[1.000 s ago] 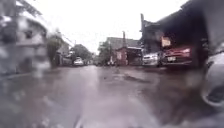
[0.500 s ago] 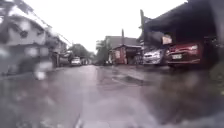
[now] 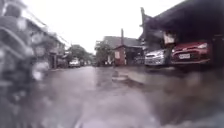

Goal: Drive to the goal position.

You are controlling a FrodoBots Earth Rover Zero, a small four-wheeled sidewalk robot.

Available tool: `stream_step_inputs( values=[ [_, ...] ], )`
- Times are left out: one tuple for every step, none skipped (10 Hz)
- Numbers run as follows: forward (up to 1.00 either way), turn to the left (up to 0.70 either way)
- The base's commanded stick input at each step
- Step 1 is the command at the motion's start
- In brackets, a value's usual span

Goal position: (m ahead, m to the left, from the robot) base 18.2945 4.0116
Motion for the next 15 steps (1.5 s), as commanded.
stream_step_inputs(
  values=[
    [1.00,0.00],
    [1.00,0.00],
    [1.00,0.23],
    [1.00,0.27],
    [1.00,0.27],
    [1.00,0.27],
    [1.00,0.27],
    [1.00,0.06],
    [1.00,0.00],
    [1.00,0.00],
    [1.00,0.00],
    [1.00,0.00],
    [1.00,0.00],
    [1.00,0.00],
    [1.00,0.00]
  ],
)
